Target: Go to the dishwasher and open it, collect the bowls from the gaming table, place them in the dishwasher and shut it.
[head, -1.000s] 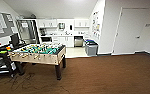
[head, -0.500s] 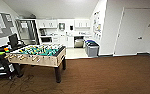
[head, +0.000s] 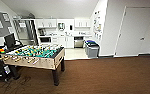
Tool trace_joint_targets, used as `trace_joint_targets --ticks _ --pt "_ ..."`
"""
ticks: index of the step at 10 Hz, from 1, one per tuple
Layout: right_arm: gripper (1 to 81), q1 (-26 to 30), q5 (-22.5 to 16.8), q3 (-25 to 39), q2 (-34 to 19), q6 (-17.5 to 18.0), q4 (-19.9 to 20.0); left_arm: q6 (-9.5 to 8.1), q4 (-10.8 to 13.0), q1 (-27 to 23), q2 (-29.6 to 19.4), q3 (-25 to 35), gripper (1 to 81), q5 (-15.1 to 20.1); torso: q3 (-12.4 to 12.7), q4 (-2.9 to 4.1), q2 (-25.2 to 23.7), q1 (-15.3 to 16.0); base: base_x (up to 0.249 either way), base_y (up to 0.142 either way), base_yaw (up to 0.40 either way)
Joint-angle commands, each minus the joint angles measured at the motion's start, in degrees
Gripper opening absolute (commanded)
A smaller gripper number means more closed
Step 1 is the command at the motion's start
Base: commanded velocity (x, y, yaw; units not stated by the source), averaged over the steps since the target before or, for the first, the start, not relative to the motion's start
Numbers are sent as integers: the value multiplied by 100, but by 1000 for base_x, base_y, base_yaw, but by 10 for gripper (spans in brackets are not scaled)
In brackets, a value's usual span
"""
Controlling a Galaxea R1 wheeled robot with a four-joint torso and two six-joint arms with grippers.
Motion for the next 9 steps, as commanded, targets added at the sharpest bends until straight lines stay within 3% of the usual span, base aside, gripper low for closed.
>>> trace_joint_targets --ticks 1,7,9 --pt "10 194 -278 10 -132 -18 -44 40 50 -266 -64 -7 10 193 0 0 0 0 179 -90 0" --pt "10 202 -295 10 -114 -35 -44 40 59 -258 -55 -7 10 193 0 0 -2 -2 180 -88 0" --pt "10 194 -287 10 -114 -35 -44 40 50 -249 -55 -7 10 193 0 0 0 0 179 0 0"
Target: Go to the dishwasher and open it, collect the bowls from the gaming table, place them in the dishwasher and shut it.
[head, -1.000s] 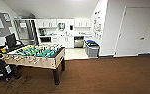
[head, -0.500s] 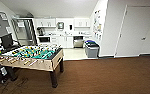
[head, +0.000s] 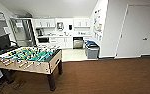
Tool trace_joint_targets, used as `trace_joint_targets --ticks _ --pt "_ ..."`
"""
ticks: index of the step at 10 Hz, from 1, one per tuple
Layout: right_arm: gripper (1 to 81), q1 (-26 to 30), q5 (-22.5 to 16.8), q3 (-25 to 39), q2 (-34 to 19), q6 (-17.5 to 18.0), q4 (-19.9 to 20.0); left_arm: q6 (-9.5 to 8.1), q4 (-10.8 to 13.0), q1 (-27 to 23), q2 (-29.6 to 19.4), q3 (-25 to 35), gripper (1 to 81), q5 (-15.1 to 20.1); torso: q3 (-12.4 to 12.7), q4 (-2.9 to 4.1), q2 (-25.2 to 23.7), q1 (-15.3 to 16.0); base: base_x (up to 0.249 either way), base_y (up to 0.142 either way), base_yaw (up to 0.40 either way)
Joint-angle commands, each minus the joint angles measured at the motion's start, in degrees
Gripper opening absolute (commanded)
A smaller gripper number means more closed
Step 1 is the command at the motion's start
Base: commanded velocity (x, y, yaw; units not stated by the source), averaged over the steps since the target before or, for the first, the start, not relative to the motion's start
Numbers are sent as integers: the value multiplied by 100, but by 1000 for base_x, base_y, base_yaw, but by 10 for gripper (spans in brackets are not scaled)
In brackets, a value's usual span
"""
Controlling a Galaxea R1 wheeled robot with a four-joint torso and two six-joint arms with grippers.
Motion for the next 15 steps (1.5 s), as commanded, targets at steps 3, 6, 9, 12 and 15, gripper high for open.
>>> trace_joint_targets --ticks 3,6,9,12,15 --pt "10 177 -293 19 -87 -17 -44 40 59 -233 -79 -15 10 218 0 0 0 -2 179 0 0" --pt "10 177 -293 19 -105 -17 -44 40 59 -224 -71 -15 10 218 0 0 0 0 180 0 0" --pt "10 177 -293 19 -114 -17 -44 40 59 -224 -71 -15 10 218 0 0 0 0 183 0 0" --pt "10 194 -293 19 -105 -17 -44 40 59 -224 -62 -15 10 209 0 0 0 0 199 0 0" --pt "10 212 -293 19 -105 -17 -44 40 59 -224 -62 -15 10 200 0 0 0 -2 220 0 0"
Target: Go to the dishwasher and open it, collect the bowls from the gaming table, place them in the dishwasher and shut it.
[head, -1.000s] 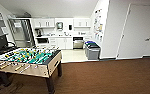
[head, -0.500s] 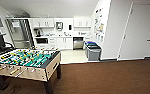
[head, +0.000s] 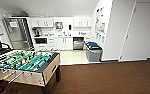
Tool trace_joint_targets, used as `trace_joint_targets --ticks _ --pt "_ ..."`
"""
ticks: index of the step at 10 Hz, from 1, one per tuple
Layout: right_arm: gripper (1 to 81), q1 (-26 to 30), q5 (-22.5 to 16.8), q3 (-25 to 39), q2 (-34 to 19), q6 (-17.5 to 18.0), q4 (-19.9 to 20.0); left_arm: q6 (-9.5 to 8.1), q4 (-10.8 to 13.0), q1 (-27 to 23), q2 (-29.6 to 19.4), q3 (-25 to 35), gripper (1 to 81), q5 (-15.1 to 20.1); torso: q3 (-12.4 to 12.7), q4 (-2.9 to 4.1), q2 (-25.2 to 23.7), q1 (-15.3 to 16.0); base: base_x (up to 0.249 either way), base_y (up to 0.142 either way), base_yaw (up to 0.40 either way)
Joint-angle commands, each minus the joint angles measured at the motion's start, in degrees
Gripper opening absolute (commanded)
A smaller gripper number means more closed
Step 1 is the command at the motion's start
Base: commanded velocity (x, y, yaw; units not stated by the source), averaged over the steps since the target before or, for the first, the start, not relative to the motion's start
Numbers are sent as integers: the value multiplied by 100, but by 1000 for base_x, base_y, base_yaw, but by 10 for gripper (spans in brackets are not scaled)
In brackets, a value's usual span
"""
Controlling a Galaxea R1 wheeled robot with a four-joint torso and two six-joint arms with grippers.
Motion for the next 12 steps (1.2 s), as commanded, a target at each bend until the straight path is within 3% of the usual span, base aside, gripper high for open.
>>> trace_joint_targets --ticks 1,12 --pt "10 198 -290 17 -132 -17 -44 40 59 -245 -45 -4 10 193 0 0 0 -2 223 0 0" --pt "10 216 -291 17 -114 -26 -44 40 67 -245 -27 -4 10 158 0 0 0 2 223 0 0"
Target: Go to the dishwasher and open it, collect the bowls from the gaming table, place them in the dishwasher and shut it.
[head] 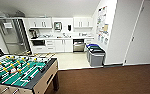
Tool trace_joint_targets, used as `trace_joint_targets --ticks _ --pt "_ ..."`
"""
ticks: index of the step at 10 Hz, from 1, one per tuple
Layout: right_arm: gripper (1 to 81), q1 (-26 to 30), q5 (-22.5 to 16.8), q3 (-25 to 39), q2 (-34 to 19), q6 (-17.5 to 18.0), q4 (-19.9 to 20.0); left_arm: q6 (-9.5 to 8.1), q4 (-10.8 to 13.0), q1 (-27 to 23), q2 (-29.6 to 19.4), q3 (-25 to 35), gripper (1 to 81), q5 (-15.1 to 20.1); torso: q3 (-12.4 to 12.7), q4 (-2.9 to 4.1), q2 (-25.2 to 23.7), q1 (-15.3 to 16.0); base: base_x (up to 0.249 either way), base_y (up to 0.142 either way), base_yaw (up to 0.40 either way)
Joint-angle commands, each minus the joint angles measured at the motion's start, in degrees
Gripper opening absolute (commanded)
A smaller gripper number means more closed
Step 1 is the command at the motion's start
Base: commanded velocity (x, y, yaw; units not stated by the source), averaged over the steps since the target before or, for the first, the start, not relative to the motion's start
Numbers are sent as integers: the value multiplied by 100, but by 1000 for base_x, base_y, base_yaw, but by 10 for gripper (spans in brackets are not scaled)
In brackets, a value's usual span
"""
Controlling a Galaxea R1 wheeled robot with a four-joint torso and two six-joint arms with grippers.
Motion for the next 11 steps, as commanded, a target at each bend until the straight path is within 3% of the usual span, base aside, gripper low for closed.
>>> trace_joint_targets --ticks 1,11 --pt "10 190 -291 17 -118 -22 -44 49 68 -237 -32 -9 10 187 0 0 0 0 223 0 0" --pt "10 217 -343 9 -92 -40 -53 49 68 -229 -22 -9 10 196 0 0 2 2 224 0 0"
